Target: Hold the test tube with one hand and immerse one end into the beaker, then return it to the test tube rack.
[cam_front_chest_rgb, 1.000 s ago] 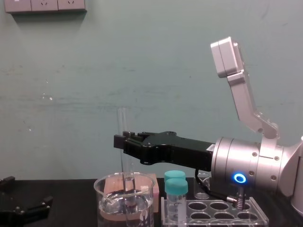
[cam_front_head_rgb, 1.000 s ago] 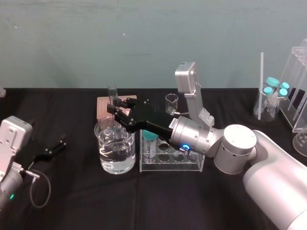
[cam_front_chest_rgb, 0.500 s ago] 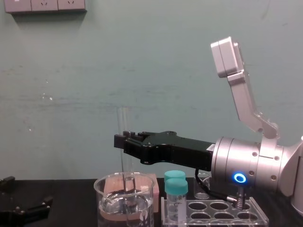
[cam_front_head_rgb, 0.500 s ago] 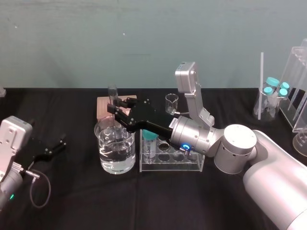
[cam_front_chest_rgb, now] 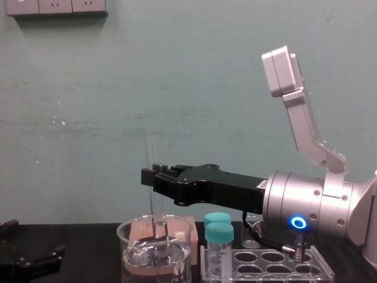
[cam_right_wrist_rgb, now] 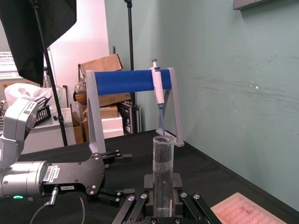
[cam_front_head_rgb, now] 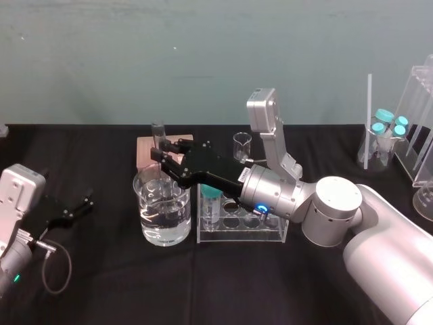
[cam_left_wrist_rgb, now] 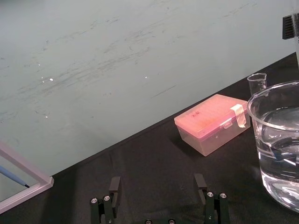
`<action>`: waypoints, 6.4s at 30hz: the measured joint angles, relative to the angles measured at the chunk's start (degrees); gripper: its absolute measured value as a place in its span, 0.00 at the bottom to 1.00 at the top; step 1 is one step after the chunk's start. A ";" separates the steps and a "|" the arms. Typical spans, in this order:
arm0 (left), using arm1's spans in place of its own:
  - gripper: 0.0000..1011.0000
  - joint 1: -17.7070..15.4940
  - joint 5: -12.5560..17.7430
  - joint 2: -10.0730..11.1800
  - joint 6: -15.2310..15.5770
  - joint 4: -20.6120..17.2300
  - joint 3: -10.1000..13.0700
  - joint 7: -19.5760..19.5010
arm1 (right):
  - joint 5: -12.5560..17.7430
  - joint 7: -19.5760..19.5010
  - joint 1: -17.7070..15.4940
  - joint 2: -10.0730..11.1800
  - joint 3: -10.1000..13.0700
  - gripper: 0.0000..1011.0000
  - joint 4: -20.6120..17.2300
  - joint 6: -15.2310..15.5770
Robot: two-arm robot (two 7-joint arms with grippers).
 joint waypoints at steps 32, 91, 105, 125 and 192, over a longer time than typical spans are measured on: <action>0.99 0.00 0.00 0.00 0.00 0.00 0.00 0.00 | 0.02 -0.21 0.08 0.11 0.15 0.22 -0.28 -0.10; 0.99 0.00 0.00 0.00 0.00 0.00 0.00 0.00 | -0.30 -17.53 -16.17 13.68 17.08 0.22 -26.64 1.41; 0.99 0.00 0.00 0.00 0.00 0.00 0.00 0.00 | -1.54 -17.92 -18.35 12.32 17.82 0.22 -24.38 4.18; 0.99 0.00 0.00 0.00 0.00 0.00 0.00 0.00 | -2.43 -16.89 -18.35 10.66 17.06 0.22 -21.26 4.11; 0.99 0.00 0.00 0.00 0.00 0.00 0.00 0.00 | -4.40 -14.74 -17.23 7.95 16.73 0.22 -13.09 0.53</action>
